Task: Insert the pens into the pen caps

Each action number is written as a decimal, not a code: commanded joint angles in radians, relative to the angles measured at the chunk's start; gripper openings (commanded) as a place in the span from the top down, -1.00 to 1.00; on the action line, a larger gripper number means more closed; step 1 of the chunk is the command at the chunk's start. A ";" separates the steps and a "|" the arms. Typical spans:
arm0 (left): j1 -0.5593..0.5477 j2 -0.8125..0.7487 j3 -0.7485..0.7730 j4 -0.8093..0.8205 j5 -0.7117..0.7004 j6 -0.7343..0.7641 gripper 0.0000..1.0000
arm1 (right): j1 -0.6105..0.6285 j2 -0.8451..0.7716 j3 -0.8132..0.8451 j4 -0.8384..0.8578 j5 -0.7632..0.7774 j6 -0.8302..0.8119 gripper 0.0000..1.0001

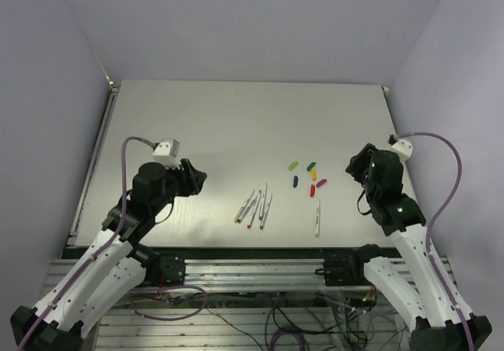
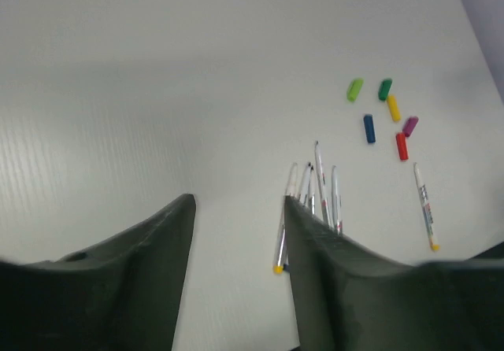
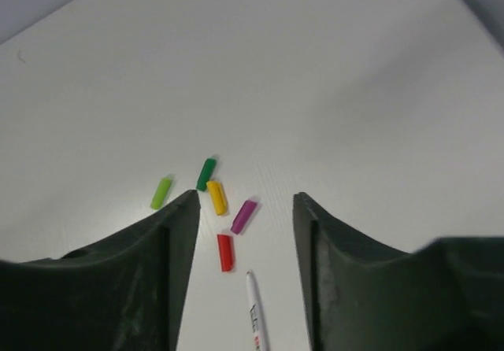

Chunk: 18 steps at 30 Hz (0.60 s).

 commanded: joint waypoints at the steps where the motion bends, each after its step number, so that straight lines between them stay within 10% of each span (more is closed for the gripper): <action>1: 0.003 -0.026 -0.054 0.055 0.111 -0.025 0.23 | -0.003 -0.043 -0.037 -0.070 -0.043 0.051 0.18; 4: -0.002 -0.037 -0.072 0.052 0.113 -0.036 0.55 | -0.003 -0.065 -0.059 -0.102 -0.044 0.075 0.46; 8: -0.010 -0.017 -0.073 0.053 0.134 -0.037 -0.13 | -0.002 -0.069 -0.075 -0.138 -0.061 0.098 0.84; 11: -0.034 -0.001 -0.088 0.083 0.137 -0.059 -0.60 | -0.002 -0.062 -0.080 -0.154 -0.075 0.121 0.65; 18: -0.249 0.097 -0.081 0.137 -0.085 -0.065 -0.66 | -0.003 -0.023 -0.091 -0.144 -0.090 0.137 0.40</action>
